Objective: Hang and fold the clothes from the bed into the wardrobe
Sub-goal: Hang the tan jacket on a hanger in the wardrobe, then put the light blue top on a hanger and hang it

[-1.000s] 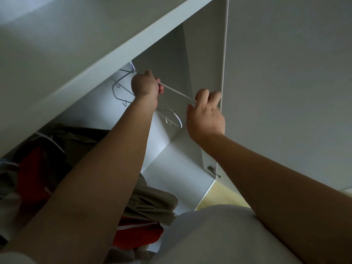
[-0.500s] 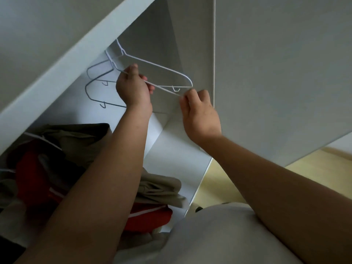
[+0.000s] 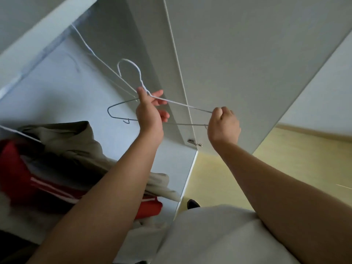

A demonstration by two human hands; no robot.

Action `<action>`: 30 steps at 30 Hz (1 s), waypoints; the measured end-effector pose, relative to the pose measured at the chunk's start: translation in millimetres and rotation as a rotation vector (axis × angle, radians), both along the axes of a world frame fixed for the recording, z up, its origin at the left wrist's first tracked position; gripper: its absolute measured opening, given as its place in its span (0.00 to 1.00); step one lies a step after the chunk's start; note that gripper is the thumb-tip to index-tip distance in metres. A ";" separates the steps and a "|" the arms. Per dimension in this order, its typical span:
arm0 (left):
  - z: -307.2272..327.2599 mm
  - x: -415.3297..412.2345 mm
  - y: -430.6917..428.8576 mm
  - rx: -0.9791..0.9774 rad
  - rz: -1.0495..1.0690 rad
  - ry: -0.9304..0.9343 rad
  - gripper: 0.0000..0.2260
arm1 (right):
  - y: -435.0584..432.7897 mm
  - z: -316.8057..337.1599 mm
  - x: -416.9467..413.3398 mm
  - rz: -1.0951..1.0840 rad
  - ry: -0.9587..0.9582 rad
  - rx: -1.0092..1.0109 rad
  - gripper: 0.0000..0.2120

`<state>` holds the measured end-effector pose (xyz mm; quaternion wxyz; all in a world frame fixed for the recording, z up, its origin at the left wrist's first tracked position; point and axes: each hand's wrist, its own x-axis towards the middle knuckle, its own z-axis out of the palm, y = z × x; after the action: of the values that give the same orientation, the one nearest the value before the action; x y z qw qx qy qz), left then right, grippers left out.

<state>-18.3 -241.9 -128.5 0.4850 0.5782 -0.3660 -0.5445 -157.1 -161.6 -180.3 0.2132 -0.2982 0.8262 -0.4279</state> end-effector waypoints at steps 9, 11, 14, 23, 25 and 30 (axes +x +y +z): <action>-17.9 -161.3 157.4 0.132 -0.271 0.039 0.24 | 185.9 -3.5 -140.8 0.120 0.129 0.215 0.13; -20.0 -210.7 206.5 0.138 -0.347 0.065 0.21 | 235.3 2.7 -175.0 0.081 0.124 0.179 0.14; -17.8 -282.3 273.3 0.161 -0.494 0.079 0.15 | 312.1 11.6 -227.6 -0.048 0.158 0.117 0.13; -18.4 -448.3 435.9 0.214 -1.062 -0.085 0.09 | 516.3 22.2 -354.1 -0.470 0.112 0.237 0.15; -21.4 -485.9 462.0 0.192 -1.149 -0.149 0.07 | 552.8 21.9 -378.1 -0.553 0.112 0.269 0.15; -37.9 -588.4 530.9 0.120 -1.322 -0.204 0.07 | 639.4 17.4 -448.6 -0.760 0.069 0.356 0.16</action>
<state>-606.7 289.0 -166.4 -0.0204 0.3069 -0.6562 -0.6890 -605.8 477.8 -162.9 0.0609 0.0551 0.9451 -0.3162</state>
